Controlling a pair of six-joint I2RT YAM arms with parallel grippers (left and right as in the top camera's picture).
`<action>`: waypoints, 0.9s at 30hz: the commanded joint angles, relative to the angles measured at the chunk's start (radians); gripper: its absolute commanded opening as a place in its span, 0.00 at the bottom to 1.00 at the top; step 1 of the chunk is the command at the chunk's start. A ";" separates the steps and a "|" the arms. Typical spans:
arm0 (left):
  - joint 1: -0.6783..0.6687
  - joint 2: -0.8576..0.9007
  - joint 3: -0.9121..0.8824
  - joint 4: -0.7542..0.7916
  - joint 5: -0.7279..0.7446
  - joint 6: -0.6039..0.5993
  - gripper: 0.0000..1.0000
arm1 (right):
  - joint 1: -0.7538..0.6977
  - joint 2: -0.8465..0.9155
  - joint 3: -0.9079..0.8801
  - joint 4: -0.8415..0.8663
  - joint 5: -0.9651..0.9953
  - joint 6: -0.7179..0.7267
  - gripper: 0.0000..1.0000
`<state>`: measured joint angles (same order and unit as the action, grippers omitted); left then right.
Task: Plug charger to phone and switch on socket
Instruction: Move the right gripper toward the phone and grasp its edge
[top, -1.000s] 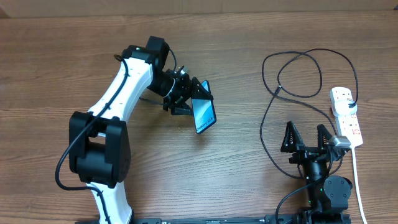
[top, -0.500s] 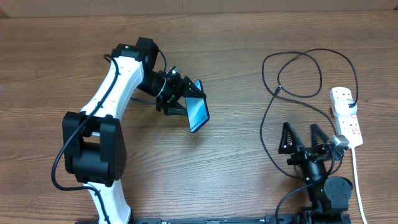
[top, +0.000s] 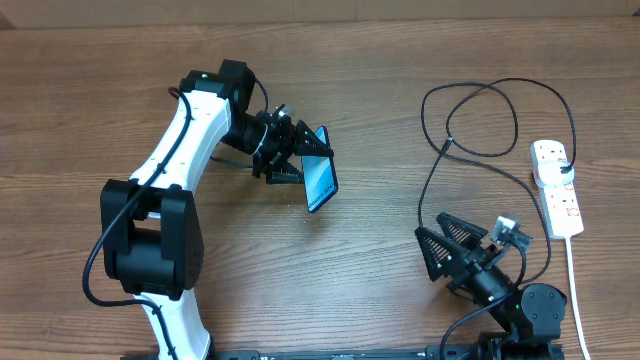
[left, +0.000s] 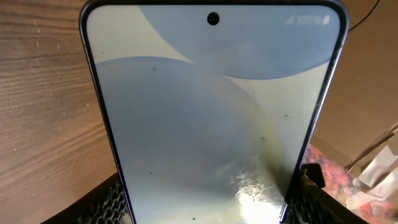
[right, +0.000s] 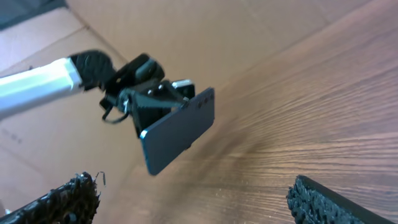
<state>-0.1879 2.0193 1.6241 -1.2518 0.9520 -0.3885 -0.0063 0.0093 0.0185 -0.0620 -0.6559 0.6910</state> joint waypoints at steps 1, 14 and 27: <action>0.004 0.006 0.028 0.004 -0.011 0.026 0.44 | 0.000 -0.002 -0.010 0.003 -0.046 -0.116 0.99; -0.021 0.006 0.028 0.126 -0.042 -0.084 0.44 | 0.000 0.230 0.266 -0.426 0.042 -0.338 1.00; -0.037 0.006 0.028 0.127 0.115 -0.071 0.40 | 0.114 0.328 0.367 -0.412 0.042 -0.336 1.00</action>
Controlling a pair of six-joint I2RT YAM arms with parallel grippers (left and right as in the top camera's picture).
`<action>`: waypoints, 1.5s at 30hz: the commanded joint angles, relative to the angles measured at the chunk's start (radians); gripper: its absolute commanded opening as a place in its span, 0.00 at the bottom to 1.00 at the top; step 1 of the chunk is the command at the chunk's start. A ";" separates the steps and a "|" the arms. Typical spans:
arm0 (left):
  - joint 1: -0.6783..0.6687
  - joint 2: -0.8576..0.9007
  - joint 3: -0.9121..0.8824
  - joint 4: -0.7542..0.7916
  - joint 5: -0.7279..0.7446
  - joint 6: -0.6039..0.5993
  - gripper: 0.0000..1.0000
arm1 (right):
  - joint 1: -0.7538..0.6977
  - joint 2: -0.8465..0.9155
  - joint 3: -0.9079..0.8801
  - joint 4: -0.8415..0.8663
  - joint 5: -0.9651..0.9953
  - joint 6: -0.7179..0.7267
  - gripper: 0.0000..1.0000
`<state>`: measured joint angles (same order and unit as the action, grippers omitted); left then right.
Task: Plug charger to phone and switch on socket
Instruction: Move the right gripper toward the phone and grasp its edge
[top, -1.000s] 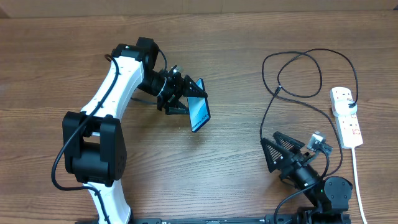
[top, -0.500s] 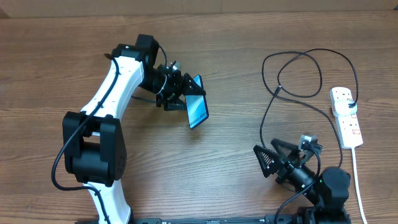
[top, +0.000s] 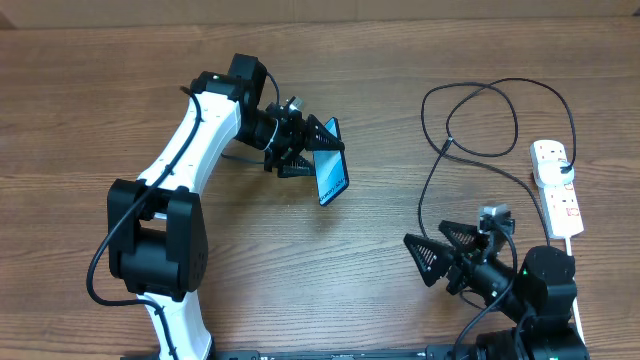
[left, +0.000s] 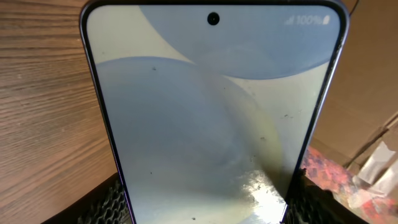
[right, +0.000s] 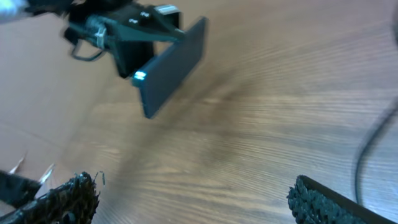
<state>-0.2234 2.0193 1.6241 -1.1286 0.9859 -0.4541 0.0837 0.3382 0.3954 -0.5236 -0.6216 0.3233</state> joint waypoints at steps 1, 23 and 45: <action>-0.002 0.006 0.028 0.005 0.080 -0.016 0.40 | 0.030 0.000 -0.030 0.103 0.007 0.066 1.00; -0.047 0.006 0.028 0.264 -0.044 -0.302 0.40 | 0.280 0.529 -0.201 0.913 0.311 0.122 1.00; -0.072 0.006 0.028 0.272 -0.053 -0.309 0.40 | 0.482 1.160 0.071 1.382 0.535 0.182 0.96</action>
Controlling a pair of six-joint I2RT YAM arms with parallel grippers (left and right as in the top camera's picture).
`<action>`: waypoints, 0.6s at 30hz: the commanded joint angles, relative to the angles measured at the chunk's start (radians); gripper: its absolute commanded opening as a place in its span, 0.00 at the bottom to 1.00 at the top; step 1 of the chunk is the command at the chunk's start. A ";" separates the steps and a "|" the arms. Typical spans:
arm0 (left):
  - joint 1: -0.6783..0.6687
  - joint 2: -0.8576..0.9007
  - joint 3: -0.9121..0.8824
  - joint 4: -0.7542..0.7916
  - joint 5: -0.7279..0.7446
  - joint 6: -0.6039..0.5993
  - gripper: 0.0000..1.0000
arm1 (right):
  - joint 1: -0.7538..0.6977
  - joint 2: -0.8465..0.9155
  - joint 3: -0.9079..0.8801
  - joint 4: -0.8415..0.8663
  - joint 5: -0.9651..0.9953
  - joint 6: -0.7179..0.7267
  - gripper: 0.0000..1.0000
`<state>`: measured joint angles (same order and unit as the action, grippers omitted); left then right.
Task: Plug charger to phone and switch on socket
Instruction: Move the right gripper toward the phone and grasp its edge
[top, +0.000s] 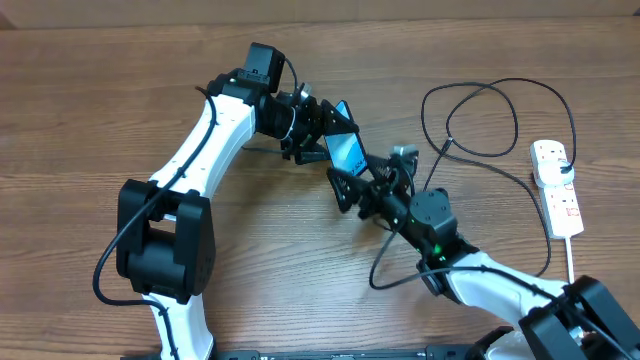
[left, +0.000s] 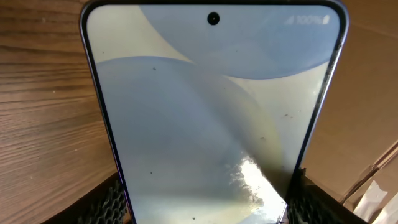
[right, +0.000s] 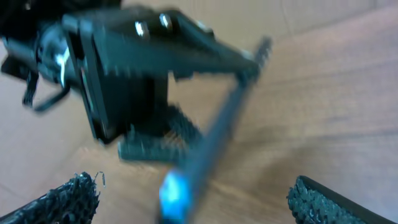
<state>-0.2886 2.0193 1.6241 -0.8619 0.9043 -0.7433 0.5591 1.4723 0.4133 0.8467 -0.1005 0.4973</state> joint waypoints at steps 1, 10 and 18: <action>-0.008 0.006 0.028 0.006 0.031 -0.025 0.40 | 0.007 0.034 0.065 0.011 0.014 0.008 0.93; -0.013 0.006 0.028 0.007 0.038 -0.050 0.40 | 0.007 0.083 0.099 0.004 0.056 0.008 0.74; -0.029 0.006 0.028 0.031 0.038 -0.071 0.40 | 0.006 0.086 0.099 0.005 0.059 0.008 0.50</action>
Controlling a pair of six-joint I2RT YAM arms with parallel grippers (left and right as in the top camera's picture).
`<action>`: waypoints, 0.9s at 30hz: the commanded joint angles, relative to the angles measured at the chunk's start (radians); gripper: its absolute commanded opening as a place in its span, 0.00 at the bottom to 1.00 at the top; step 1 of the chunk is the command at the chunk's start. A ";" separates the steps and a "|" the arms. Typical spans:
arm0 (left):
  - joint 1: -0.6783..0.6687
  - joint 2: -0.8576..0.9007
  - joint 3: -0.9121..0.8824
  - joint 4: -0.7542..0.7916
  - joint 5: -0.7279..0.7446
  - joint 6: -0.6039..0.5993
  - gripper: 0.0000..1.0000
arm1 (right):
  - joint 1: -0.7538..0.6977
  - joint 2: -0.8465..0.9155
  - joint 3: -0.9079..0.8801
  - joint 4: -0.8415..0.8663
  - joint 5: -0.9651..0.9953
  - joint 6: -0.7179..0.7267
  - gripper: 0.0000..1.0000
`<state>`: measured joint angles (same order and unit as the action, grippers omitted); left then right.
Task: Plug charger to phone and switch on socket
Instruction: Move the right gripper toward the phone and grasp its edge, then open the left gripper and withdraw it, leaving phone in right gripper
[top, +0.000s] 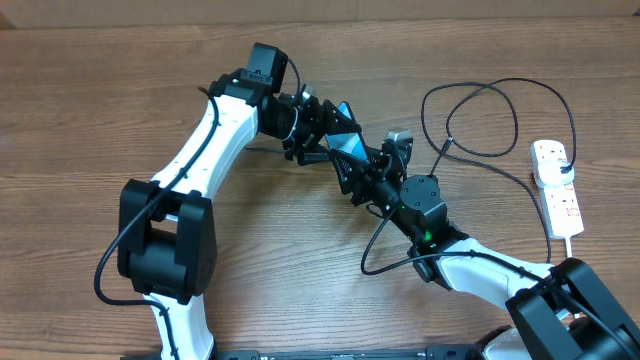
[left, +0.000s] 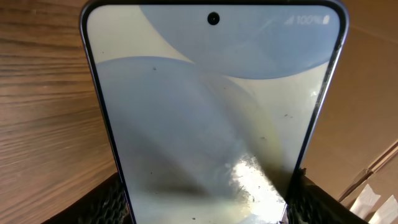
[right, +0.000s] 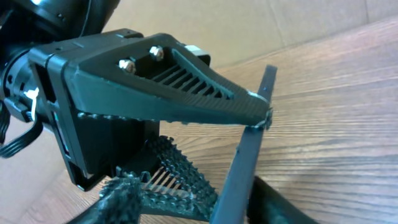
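The phone (top: 346, 143) is held up off the table, screen lit, and fills the left wrist view (left: 211, 112). My left gripper (top: 333, 138) is shut on its lower end. My right gripper (top: 357, 172) has come up to it from the right. In the right wrist view the phone (right: 245, 168) shows edge-on between the right fingers (right: 121, 196). The jaws stand either side of it and of a left finger, the right pad close against the phone, a gap on the other side. The black charger cable (top: 445, 147) lies looped on the table; its plug end is not visible.
A white socket strip (top: 556, 188) lies at the right edge of the wooden table (top: 120, 90), with the cable running to it. Cardboard shows beyond the table's far edge in the wrist views. Both arms cross the middle of the table.
My right gripper has moved closer to the phone and its jaws have narrowed around the phone's edge. The left gripper still holds the phone in about the same place.
The left gripper held the phone left of centre while the right gripper stood open near the front right. The phone was then further right and higher on the table. Later the right arm was stretched toward it, and now its jaws straddle the phone.
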<state>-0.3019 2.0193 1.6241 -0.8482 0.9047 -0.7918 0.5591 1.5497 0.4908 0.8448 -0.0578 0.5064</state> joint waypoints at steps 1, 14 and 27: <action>-0.019 0.006 0.028 0.018 0.037 -0.026 0.39 | 0.006 0.009 0.021 0.006 0.016 -0.001 0.49; -0.024 0.006 0.028 0.014 0.026 -0.020 0.40 | 0.006 0.009 0.021 -0.016 0.015 -0.001 0.22; -0.026 0.006 0.028 0.008 0.002 -0.020 0.41 | 0.006 0.008 0.021 -0.002 -0.014 0.014 0.04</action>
<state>-0.3141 2.0193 1.6337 -0.8455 0.9054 -0.8185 0.5529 1.5715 0.4889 0.7956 -0.0013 0.5201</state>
